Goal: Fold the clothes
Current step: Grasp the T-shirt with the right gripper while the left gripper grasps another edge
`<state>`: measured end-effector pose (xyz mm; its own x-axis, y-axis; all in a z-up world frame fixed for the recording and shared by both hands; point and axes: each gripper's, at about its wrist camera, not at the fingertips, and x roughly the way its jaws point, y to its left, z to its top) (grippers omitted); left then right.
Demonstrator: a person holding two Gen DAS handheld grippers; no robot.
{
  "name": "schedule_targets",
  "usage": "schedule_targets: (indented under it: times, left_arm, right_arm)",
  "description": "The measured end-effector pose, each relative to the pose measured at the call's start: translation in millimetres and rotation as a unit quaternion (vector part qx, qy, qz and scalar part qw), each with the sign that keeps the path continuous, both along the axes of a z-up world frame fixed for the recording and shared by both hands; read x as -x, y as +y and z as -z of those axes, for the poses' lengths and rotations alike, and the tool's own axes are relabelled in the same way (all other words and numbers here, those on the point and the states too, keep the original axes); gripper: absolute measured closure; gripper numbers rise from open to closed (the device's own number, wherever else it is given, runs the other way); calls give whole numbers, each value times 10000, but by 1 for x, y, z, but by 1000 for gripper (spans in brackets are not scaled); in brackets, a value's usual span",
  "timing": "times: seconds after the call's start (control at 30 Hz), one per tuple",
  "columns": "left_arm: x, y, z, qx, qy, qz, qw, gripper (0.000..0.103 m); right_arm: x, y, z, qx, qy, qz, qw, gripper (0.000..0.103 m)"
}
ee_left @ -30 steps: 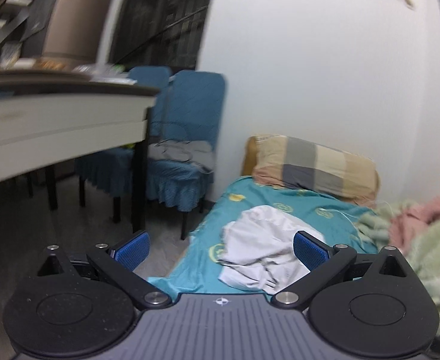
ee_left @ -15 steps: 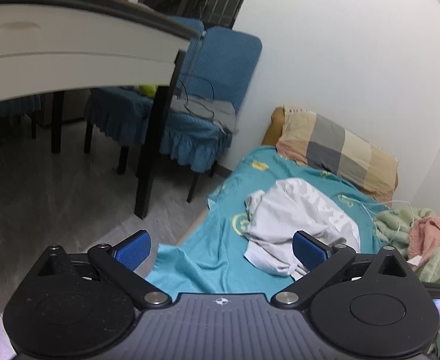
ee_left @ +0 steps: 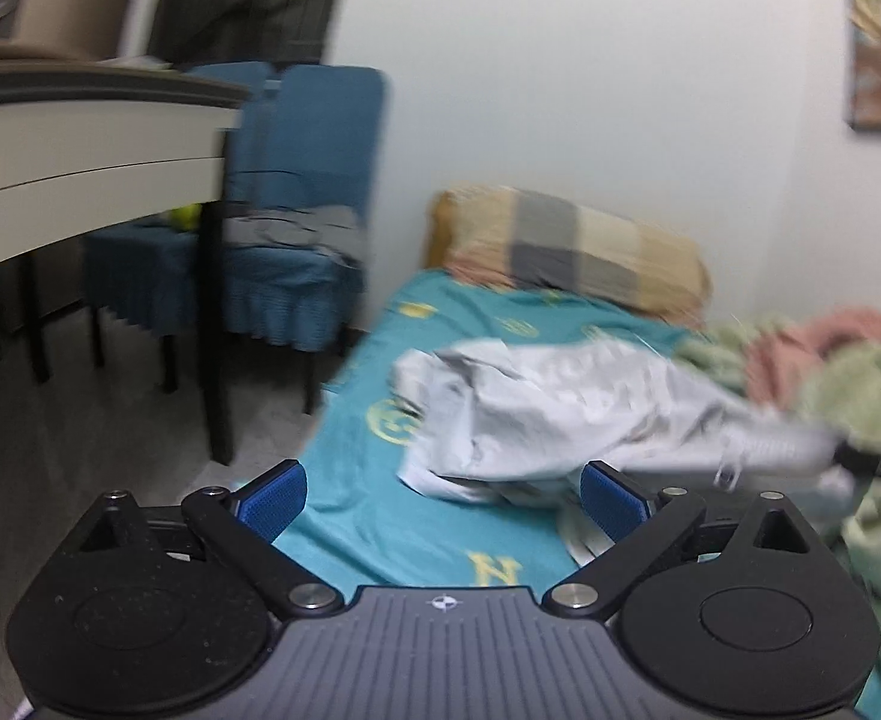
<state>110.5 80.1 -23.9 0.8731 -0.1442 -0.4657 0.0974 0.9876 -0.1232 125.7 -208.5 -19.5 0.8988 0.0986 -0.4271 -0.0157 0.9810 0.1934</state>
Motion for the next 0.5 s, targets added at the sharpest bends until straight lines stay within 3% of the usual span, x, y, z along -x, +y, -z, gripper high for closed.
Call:
schedule_targets:
  times: [0.23,0.33,0.5]
  left_arm:
    - [11,-67,27,-826,225,851,9927,10]
    - [13,-96,39,-1196,310,1177,9853,16]
    - [-9,-140,59,-1873,262,1483,9707,19]
  right_arm:
    - [30,-65,18,-926,516,205,9942,91]
    - [30,-82,34,-1490,765,327,9853,91]
    - [25,-95,59,-1913,1059,485,9746,91]
